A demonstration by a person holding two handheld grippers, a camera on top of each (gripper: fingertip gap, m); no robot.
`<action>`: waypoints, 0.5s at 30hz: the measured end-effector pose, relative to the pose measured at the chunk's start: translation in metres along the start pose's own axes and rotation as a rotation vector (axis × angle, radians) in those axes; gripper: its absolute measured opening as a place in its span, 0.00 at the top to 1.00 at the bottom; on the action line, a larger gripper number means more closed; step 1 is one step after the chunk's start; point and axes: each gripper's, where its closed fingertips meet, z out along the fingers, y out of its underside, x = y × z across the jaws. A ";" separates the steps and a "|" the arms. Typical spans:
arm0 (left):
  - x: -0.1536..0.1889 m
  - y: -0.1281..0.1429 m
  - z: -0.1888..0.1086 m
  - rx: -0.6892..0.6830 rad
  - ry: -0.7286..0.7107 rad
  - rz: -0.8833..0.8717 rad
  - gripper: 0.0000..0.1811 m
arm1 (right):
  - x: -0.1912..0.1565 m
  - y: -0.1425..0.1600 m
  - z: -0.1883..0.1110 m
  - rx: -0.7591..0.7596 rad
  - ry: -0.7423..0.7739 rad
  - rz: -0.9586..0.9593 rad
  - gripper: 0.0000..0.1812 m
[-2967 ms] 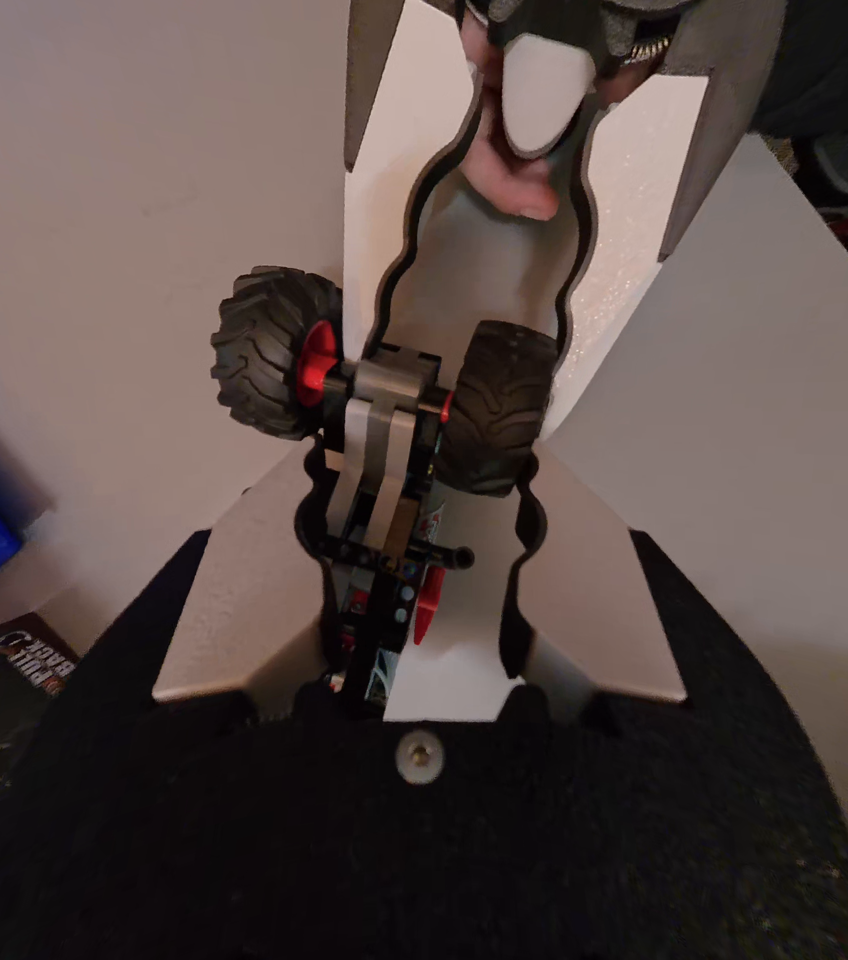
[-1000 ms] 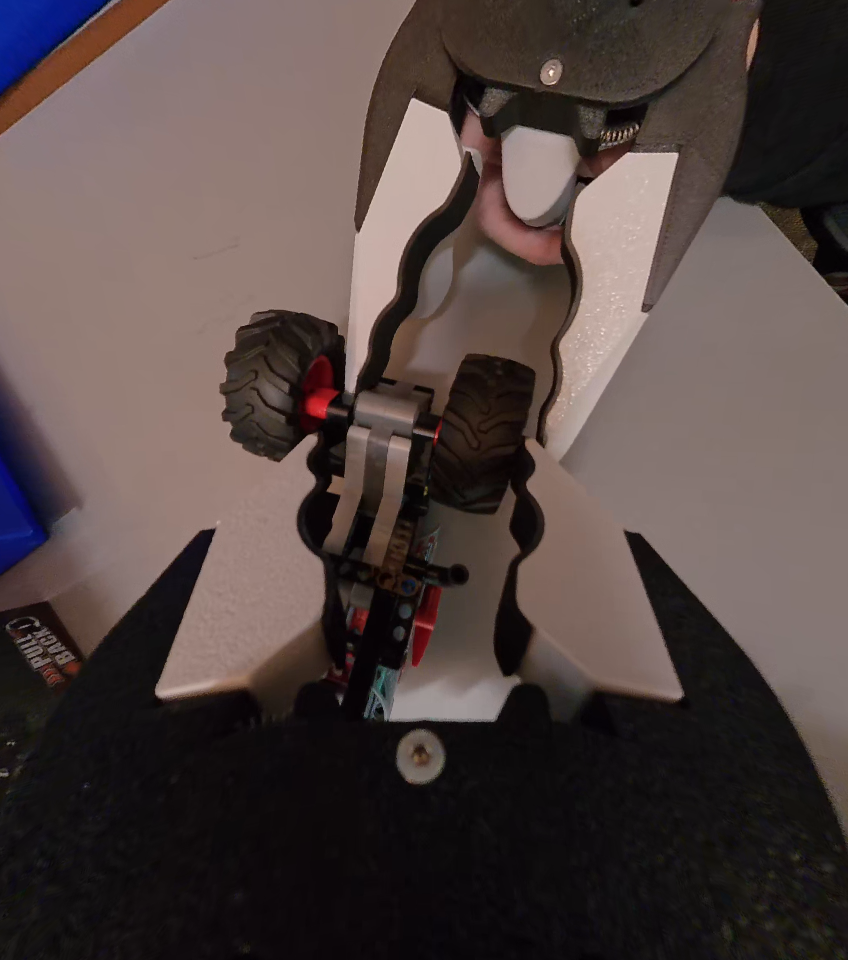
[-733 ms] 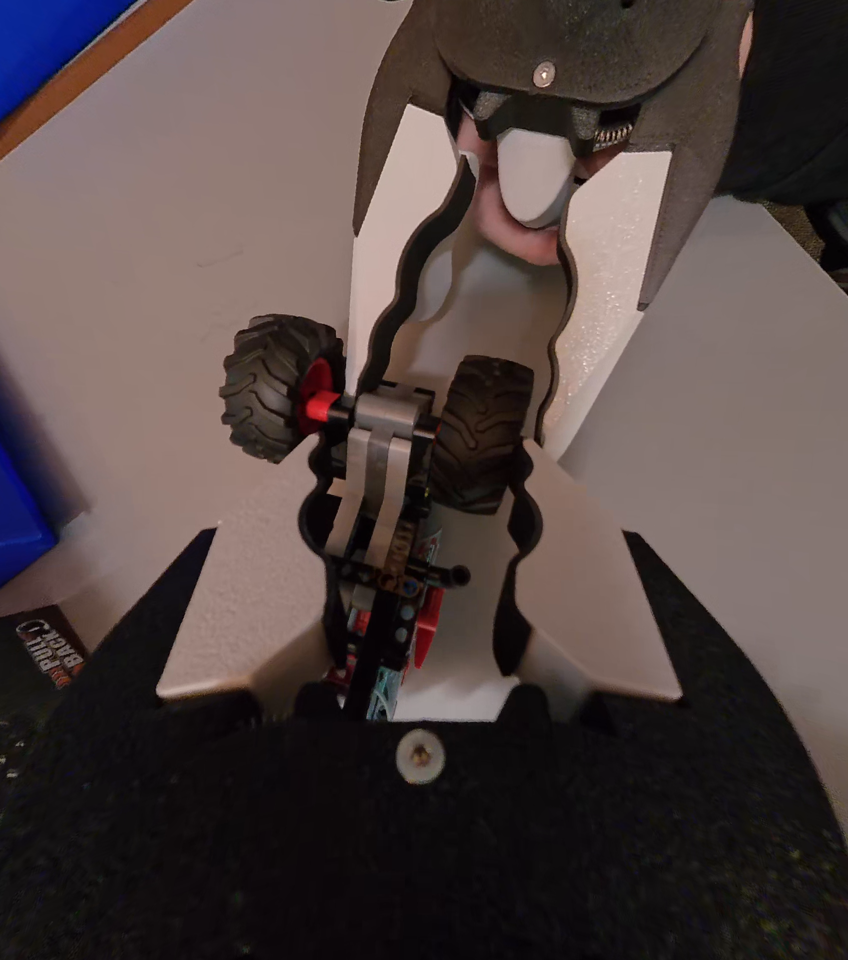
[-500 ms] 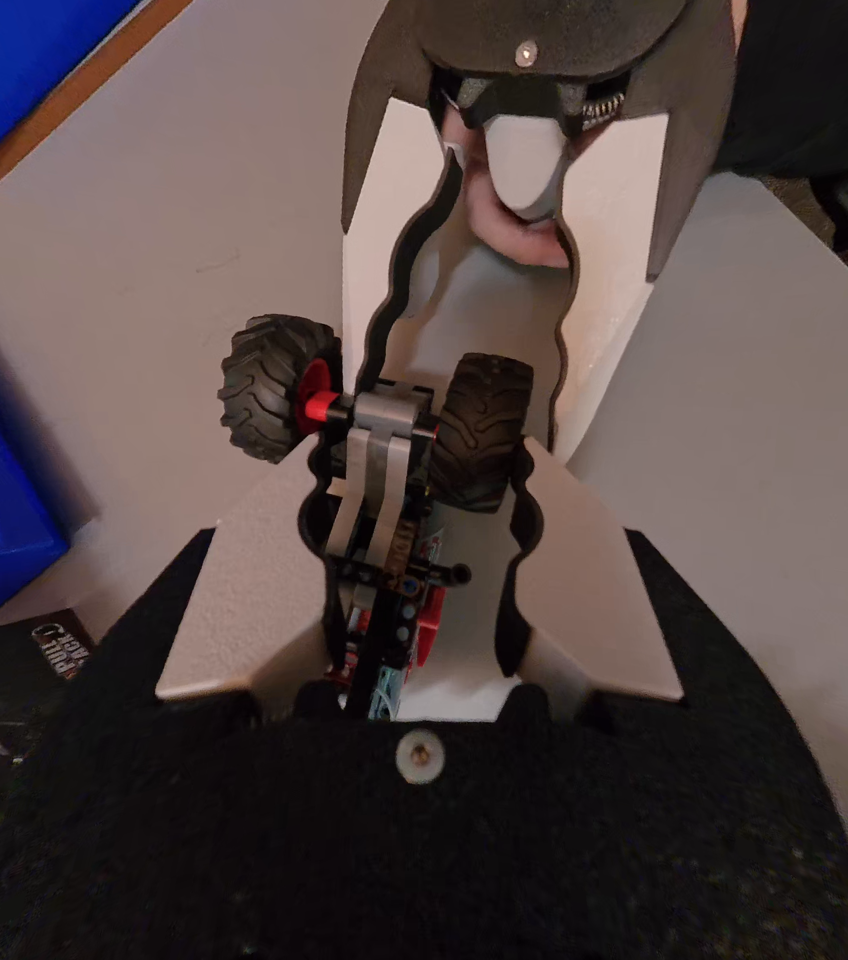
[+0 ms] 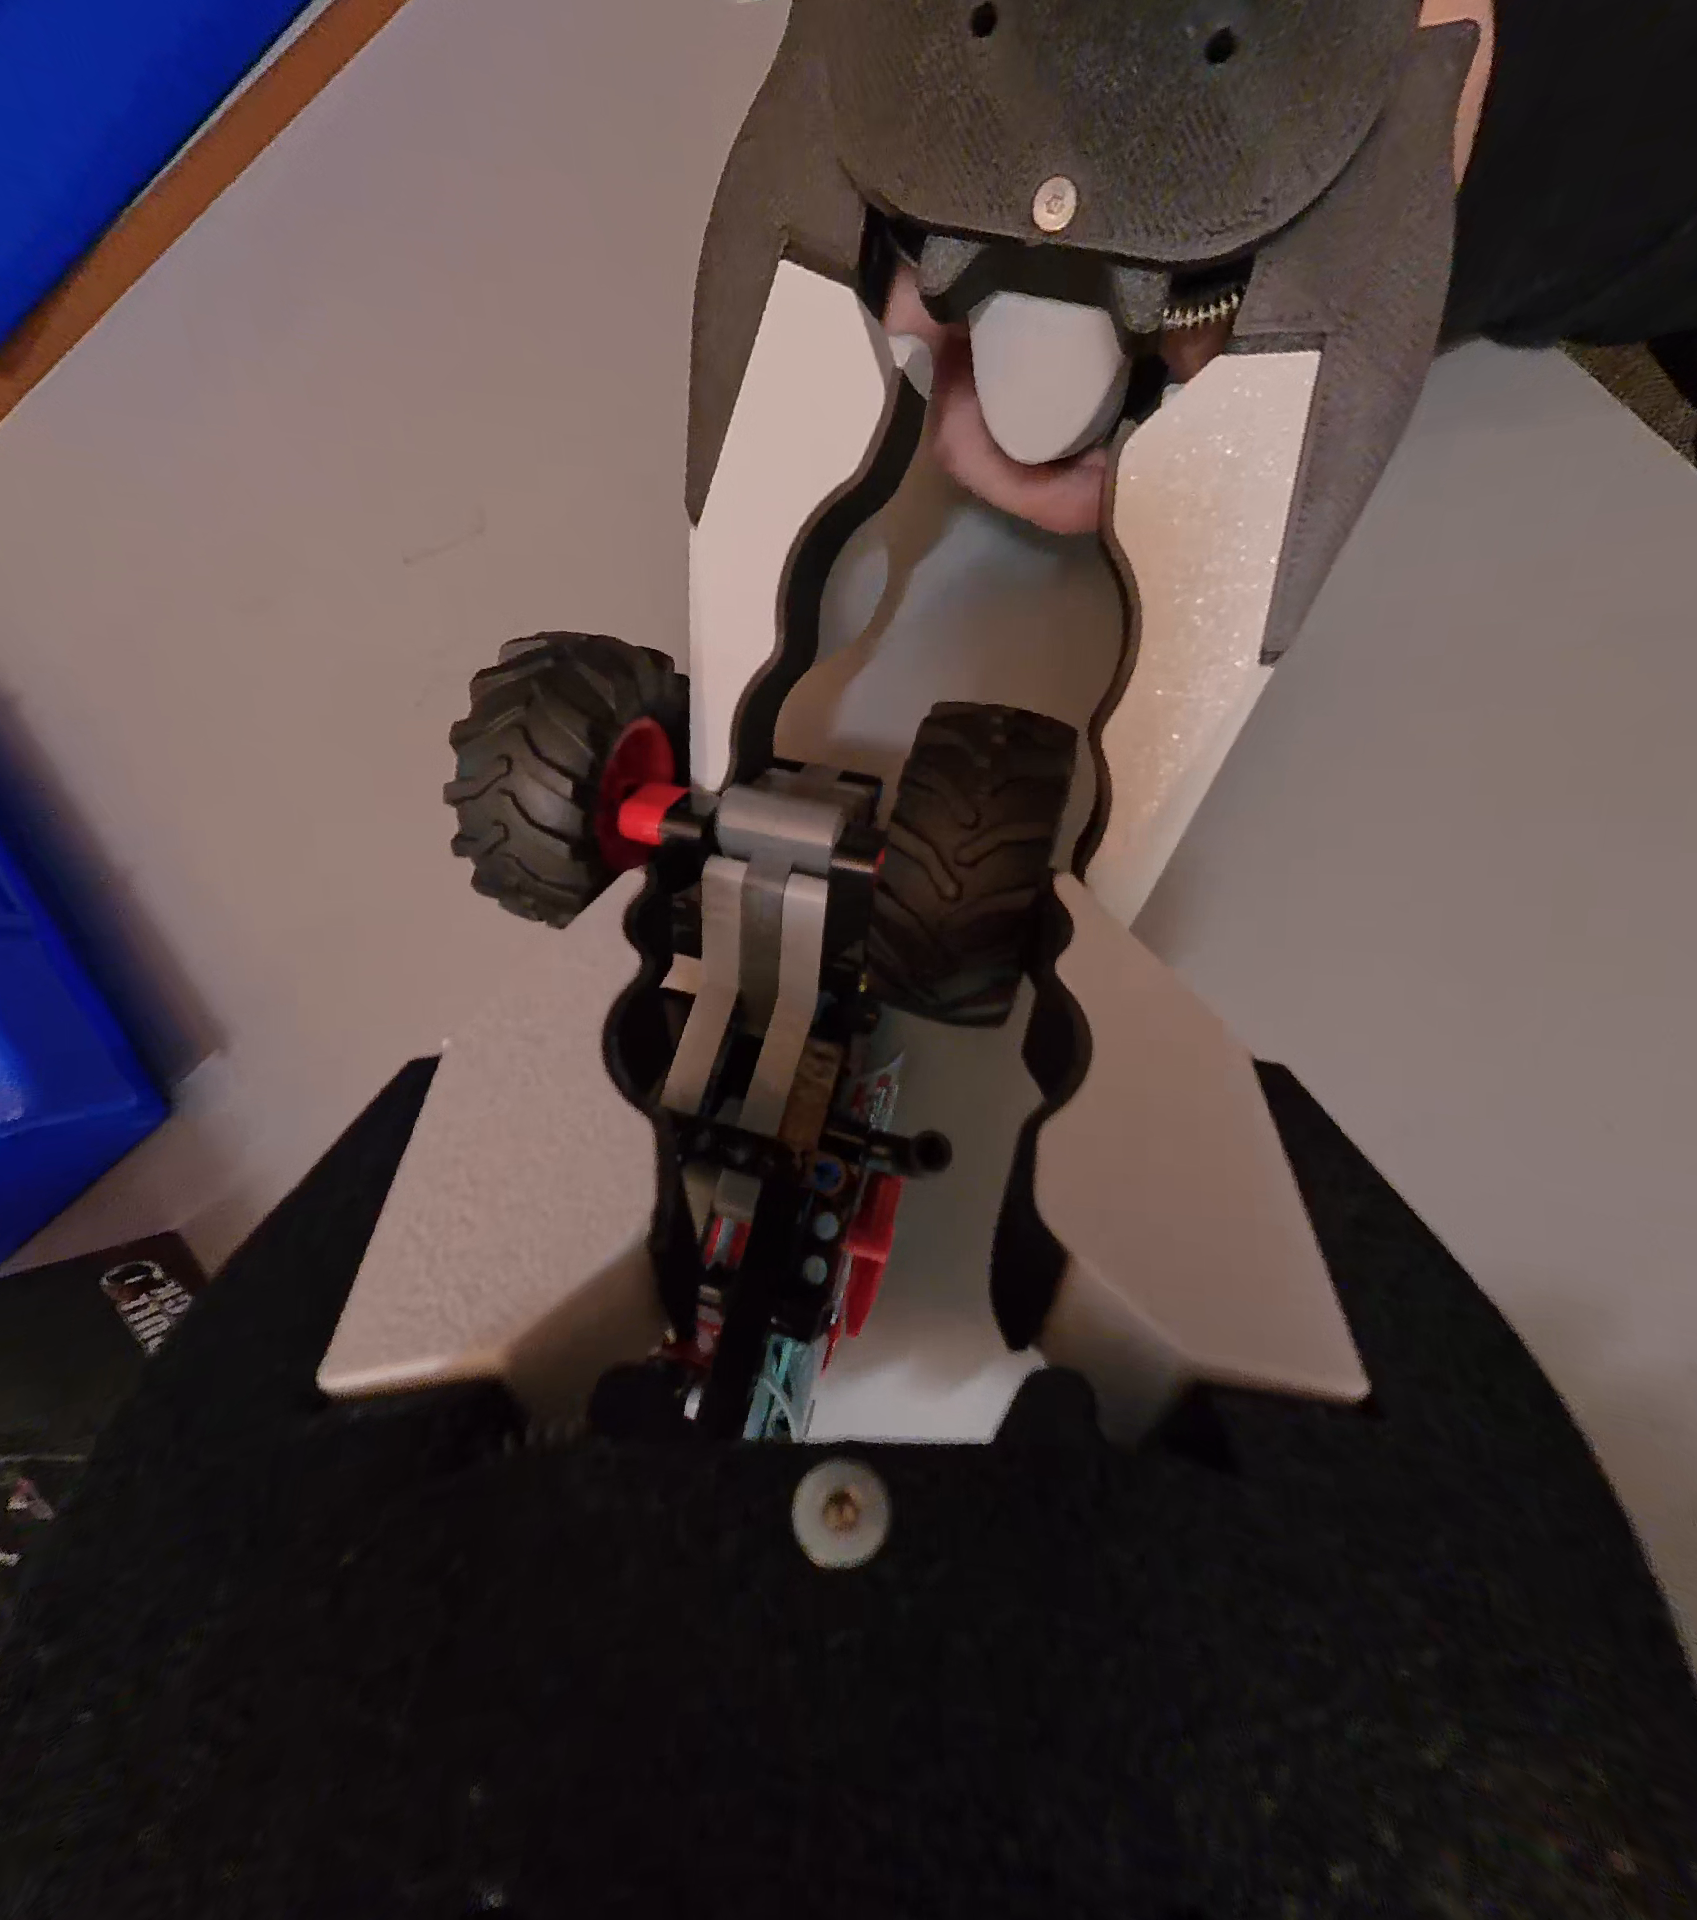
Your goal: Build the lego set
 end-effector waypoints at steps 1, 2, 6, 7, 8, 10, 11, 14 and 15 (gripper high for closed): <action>0.000 0.000 0.000 0.001 0.005 0.000 0.64 | 0.000 0.000 0.000 0.001 0.001 0.002 0.59; 0.000 0.000 0.000 0.002 0.005 0.002 0.64 | 0.000 0.000 0.000 0.000 0.002 0.003 0.59; 0.001 0.000 -0.001 0.011 0.005 0.008 0.65 | -0.001 0.000 0.000 0.002 0.000 -0.005 0.60; 0.001 0.000 -0.001 0.013 0.007 0.012 0.64 | -0.001 0.000 0.001 0.002 0.001 -0.010 0.60; 0.002 0.001 -0.001 0.011 0.003 0.019 0.64 | -0.002 0.000 0.001 0.000 0.000 -0.012 0.59; 0.002 0.002 0.000 -0.011 -0.017 0.050 0.63 | -0.003 0.000 0.001 0.001 -0.007 -0.018 0.58; 0.002 0.003 0.001 -0.025 -0.033 0.077 0.64 | -0.004 -0.001 0.000 0.005 -0.015 -0.013 0.58; 0.005 0.004 0.001 -0.037 -0.036 0.104 0.62 | -0.011 0.001 -0.006 -0.001 -0.076 -0.002 0.54; 0.006 0.003 0.001 -0.030 -0.025 0.096 0.63 | -0.014 0.005 -0.010 -0.031 -0.099 0.003 0.54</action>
